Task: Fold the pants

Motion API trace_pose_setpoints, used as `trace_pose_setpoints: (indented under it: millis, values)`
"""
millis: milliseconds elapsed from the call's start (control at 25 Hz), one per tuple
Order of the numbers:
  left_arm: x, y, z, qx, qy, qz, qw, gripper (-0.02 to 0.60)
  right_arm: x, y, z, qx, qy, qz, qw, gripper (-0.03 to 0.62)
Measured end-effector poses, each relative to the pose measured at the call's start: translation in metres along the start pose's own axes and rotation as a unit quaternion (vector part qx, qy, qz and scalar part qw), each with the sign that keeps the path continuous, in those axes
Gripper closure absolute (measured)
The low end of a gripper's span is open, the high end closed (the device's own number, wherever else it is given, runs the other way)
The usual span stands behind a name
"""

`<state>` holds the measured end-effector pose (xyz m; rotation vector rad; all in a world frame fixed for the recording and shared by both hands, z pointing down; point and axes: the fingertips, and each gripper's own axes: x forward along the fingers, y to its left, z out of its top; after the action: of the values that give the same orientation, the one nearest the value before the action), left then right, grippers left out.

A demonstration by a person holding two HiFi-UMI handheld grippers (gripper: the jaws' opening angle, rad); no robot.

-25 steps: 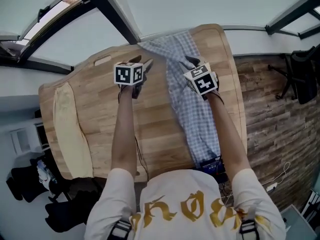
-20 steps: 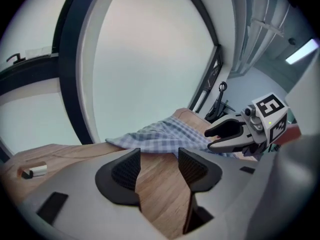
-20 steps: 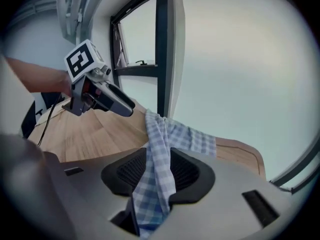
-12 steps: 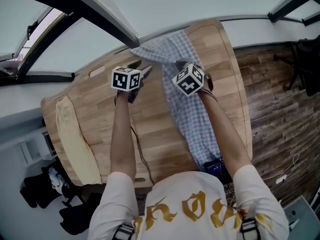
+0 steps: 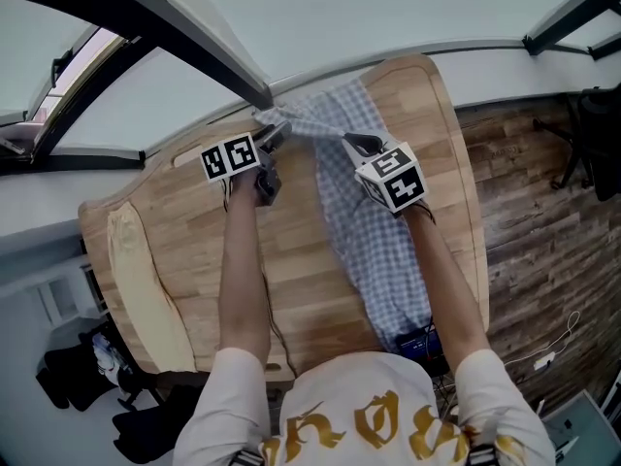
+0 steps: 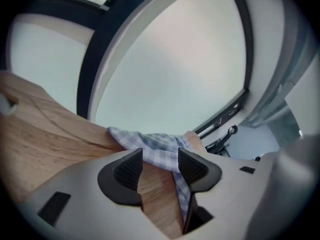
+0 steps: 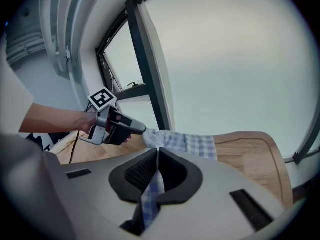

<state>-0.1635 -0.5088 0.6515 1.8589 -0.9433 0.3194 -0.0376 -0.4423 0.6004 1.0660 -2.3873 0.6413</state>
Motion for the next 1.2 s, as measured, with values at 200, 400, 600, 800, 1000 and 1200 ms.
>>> trace_pose_setpoints:
  millis: [200, 400, 600, 800, 1000, 1200]
  values:
    - [0.0, -0.009, -0.014, -0.077, 0.018, -0.015, 0.9968, 0.35, -0.002, -0.004, 0.009, 0.028, -0.017, 0.009, 0.999, 0.562]
    - [0.009, -0.021, -0.013, -0.182, -0.036, -0.078, 0.9795, 0.35, -0.004, -0.001, 0.009, 0.024, -0.023, 0.022, 0.999, 0.562]
    - [0.012, -0.002, -0.004, -0.23, -0.082, -0.056, 0.9681, 0.508, -0.008, 0.005, 0.016, 0.025, -0.034, 0.034, 0.999, 0.562]
    - [0.006, 0.005, 0.001, -0.244, -0.104, -0.055, 0.9628, 0.538, -0.009, 0.007, 0.019, 0.012, -0.034, 0.042, 0.998, 0.562]
    - [0.01, -0.024, 0.055, -0.167, -0.129, -0.06, 0.9757, 0.538, -0.009, -0.004, 0.029, 0.041, -0.046, 0.028, 0.998, 0.562]
    - [0.054, -0.081, 0.094, -0.061, -0.09, -0.063, 0.9921, 0.538, -0.017, -0.04, 0.019, 0.044, -0.035, -0.034, 0.998, 0.562]
